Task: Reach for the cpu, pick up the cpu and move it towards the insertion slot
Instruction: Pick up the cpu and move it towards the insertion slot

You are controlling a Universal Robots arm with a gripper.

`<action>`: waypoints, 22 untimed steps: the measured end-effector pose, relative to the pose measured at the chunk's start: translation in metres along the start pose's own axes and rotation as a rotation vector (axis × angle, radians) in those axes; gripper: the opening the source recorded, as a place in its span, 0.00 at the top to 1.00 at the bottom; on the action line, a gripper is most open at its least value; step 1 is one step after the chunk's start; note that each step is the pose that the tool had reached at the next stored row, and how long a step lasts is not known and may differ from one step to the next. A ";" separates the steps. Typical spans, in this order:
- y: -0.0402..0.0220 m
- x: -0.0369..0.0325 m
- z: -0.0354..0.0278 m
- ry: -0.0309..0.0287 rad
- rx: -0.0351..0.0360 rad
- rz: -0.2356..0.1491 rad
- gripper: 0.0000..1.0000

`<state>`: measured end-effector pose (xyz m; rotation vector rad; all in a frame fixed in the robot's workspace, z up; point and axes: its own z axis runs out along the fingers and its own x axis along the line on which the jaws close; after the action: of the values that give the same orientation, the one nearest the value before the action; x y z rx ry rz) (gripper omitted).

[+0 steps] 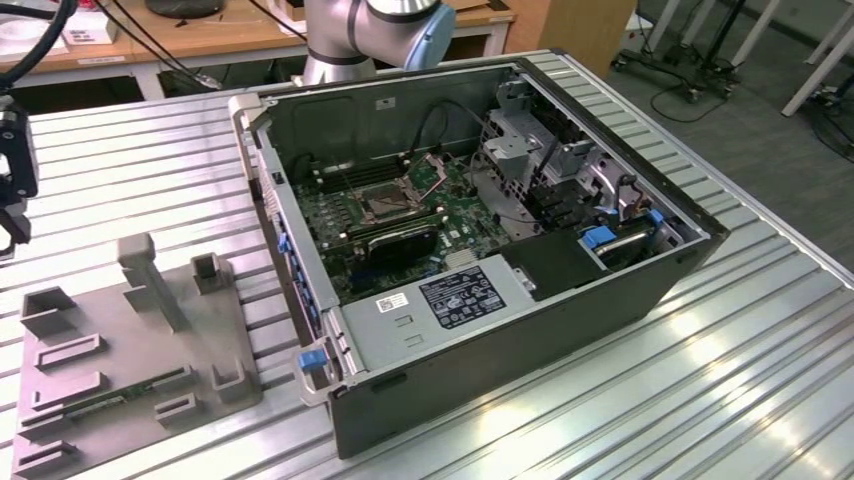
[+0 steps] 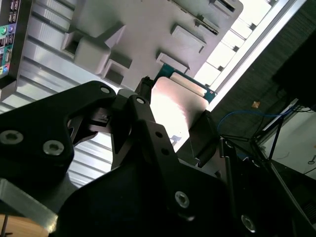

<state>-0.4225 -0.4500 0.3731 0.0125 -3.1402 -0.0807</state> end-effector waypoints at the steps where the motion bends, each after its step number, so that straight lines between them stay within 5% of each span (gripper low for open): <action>1: 0.0000 -0.0015 -0.0001 0.0001 0.0001 0.000 0.45; 22: 0.0000 -0.0071 0.0000 0.0000 0.0000 0.000 0.45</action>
<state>-0.4154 -0.4500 0.3730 0.0124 -3.1402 -0.0806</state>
